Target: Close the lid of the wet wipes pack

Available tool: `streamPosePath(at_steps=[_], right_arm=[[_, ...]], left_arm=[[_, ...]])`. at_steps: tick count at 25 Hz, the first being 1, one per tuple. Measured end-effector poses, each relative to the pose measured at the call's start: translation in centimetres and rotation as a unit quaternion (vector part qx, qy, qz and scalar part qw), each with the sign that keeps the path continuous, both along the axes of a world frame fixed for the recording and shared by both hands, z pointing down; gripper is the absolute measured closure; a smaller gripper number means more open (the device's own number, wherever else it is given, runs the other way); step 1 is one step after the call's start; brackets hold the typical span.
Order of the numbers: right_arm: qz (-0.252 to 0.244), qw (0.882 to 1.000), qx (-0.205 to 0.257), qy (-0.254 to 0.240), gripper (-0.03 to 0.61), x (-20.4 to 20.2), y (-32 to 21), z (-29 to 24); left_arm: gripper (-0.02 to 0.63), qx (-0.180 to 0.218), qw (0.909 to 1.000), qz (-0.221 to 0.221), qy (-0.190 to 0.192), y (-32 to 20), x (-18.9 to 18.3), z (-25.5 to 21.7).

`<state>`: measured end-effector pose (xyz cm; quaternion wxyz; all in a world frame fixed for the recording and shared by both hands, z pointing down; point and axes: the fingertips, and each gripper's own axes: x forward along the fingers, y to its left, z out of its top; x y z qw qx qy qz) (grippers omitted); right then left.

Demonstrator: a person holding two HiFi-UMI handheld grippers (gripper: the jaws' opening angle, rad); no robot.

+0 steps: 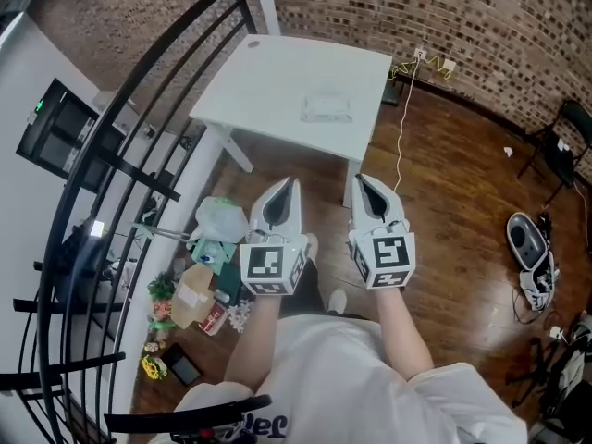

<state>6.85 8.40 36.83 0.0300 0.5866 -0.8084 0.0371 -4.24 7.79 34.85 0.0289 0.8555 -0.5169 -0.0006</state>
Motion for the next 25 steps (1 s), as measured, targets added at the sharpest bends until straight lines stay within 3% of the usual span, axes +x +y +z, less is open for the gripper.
streamPosePath(at_steps=[9,17,25], right_arm=[[-0.004,0.999,-0.016,0.029,0.588,0.7,-9.2,2.5],[0.01,0.999,-0.012,0.041,0.588,0.9,-24.1,0.7],[0.006,0.998,-0.03,0.047,0.588,-1.9,-34.7,1.9]], left_arm=[[0.598,-0.016,0.9989,0.039,0.021,-11.1,4.1,3.0],[0.598,-0.021,0.9988,0.025,0.035,-26.8,2.1,1.6],[0.598,-0.035,0.9965,0.069,0.03,-35.7,2.1,2.9]])
